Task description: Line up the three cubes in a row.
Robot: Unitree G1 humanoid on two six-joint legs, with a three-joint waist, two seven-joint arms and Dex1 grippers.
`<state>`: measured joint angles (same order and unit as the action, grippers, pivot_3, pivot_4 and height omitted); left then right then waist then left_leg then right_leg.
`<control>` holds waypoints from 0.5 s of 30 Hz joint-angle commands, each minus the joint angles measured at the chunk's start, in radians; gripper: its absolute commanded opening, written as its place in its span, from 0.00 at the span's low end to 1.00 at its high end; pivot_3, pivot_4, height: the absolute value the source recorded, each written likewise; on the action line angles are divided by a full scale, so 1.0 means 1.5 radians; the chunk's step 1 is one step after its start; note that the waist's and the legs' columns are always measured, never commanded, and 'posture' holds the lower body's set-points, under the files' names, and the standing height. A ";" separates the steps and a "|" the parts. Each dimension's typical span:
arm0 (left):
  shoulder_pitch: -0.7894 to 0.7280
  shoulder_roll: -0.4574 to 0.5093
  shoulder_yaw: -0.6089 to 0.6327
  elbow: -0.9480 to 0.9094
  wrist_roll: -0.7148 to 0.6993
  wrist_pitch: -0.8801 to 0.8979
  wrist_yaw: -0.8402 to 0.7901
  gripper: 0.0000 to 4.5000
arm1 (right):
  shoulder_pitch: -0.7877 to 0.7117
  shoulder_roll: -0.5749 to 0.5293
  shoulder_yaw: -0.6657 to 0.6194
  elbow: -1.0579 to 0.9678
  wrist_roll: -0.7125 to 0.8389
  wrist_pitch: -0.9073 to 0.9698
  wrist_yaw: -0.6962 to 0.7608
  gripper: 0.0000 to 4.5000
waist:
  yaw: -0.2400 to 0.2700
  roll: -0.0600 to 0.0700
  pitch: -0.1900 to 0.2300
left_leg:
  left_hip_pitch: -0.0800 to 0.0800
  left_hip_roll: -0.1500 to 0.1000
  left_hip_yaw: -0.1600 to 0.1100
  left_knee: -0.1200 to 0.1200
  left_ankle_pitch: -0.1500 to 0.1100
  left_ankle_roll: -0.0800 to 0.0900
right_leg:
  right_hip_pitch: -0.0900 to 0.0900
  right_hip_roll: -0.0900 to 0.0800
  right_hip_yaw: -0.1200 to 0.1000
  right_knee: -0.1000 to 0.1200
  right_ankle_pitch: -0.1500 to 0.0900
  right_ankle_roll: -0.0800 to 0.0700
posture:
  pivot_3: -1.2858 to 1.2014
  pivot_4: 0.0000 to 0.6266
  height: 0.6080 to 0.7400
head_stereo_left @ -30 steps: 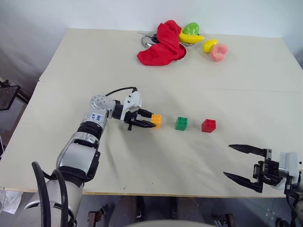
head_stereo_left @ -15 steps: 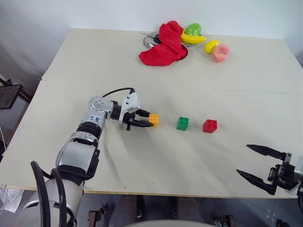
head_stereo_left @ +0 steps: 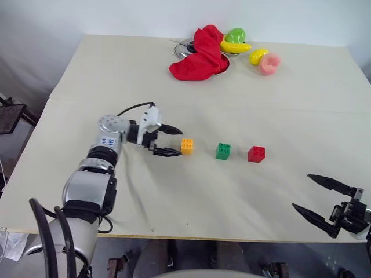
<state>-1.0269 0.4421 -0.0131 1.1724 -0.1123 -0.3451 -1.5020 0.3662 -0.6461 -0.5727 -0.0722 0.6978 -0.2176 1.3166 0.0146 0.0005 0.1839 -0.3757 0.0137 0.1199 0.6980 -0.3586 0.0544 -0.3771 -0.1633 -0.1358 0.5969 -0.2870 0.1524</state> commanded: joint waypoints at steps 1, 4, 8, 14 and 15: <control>0.075 0.069 -0.005 -0.112 -0.070 0.017 -0.075 0.89 | 0.010 0.020 -0.023 -0.030 0.026 -0.003 -0.016 1.00 | -0.009 0.000 0.000 | 0.000 0.000 0.000 0.000 0.000 0.000 | 0.000 0.000 0.000 0.000 0.000 0.000 | 0.52 0.24 1.00; 0.168 0.144 0.024 -0.213 -0.111 0.061 -0.072 0.89 | 0.006 0.029 -0.015 -0.037 0.021 -0.013 -0.013 1.00 | -0.014 0.000 0.000 | 0.000 0.000 0.000 -0.001 0.000 0.000 | 0.000 0.000 0.000 0.000 0.000 0.000 | 0.52 0.24 1.00; 0.326 0.226 0.088 -0.362 -0.155 0.107 -0.014 0.89 | 0.006 0.015 -0.006 -0.006 0.001 -0.038 0.033 1.00 | -0.014 0.001 0.000 | 0.000 0.000 0.000 0.000 0.000 0.000 | 0.000 -0.001 0.001 0.001 0.000 0.000 | 0.52 0.24 1.00; 0.550 0.261 0.226 -0.568 -0.170 0.166 0.171 0.89 | -0.026 -0.035 -0.002 0.126 -0.037 -0.103 0.127 1.00 | -0.008 0.001 0.000 | 0.001 -0.001 -0.001 0.000 -0.001 0.000 | 0.001 -0.003 0.001 0.001 0.000 0.000 | 0.52 0.24 1.00; 0.583 0.255 0.244 -0.608 -0.175 0.176 0.198 0.89 | -0.038 -0.044 0.001 0.149 -0.039 -0.108 0.139 1.00 | -0.009 0.001 0.000 | 0.002 -0.001 -0.002 0.000 -0.001 0.000 | 0.002 -0.003 0.001 0.001 0.000 0.000 | 0.52 0.24 1.00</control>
<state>-0.1686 0.8271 0.3032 0.3557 -0.3484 -0.0946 -1.2662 0.3158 -0.6915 -0.5532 0.1199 0.6361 -0.3543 1.4891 0.0012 0.0026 0.1847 -0.3726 0.0122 0.1168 0.6980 -0.3598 0.0550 -0.3744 -0.1686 -0.1327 0.5987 -0.2874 0.1517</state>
